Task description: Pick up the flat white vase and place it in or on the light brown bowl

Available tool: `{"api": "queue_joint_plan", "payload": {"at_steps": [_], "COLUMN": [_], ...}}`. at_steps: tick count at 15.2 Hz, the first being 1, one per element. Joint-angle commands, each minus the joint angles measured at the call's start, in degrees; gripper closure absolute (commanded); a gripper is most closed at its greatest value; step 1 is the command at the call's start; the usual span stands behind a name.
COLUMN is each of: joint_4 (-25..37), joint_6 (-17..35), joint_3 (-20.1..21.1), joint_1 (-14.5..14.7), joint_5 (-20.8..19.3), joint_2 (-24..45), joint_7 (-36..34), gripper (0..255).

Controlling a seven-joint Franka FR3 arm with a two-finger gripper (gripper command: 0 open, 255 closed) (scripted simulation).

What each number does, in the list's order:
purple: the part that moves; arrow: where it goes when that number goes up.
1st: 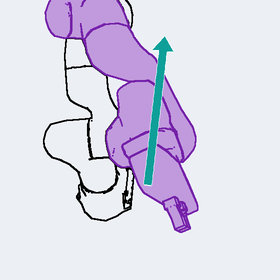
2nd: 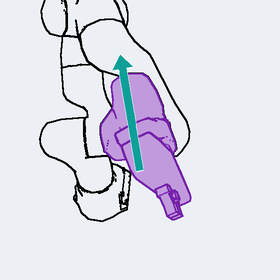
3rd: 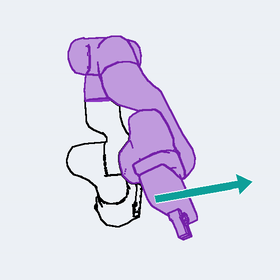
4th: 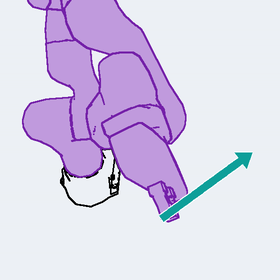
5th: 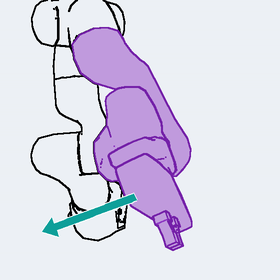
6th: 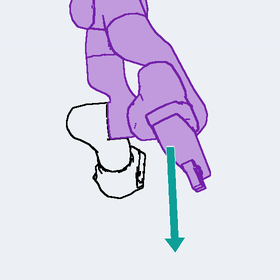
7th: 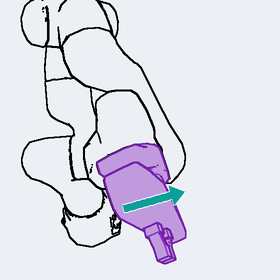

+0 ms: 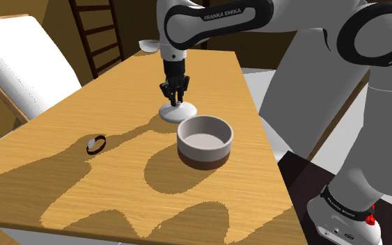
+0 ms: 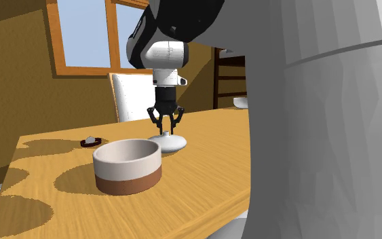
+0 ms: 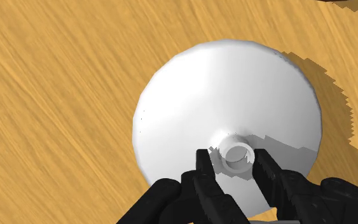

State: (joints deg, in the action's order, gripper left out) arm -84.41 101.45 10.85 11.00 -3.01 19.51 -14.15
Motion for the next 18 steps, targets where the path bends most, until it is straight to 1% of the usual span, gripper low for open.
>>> {"api": "queue_joint_plan", "payload": {"at_steps": [1,7,18], "joint_4": [0.0,0.0,9.4], "joint_6": [0.0,0.0,-8.8], "joint_3": [0.0,0.0,0.1], "joint_1": [0.0,0.0,0.4], "joint_5": [0.0,0.0,-0.1], "joint_2": [0.0,0.0,0.6], "joint_7": [0.0,0.0,0.0], "gripper": [255,255,255]}}
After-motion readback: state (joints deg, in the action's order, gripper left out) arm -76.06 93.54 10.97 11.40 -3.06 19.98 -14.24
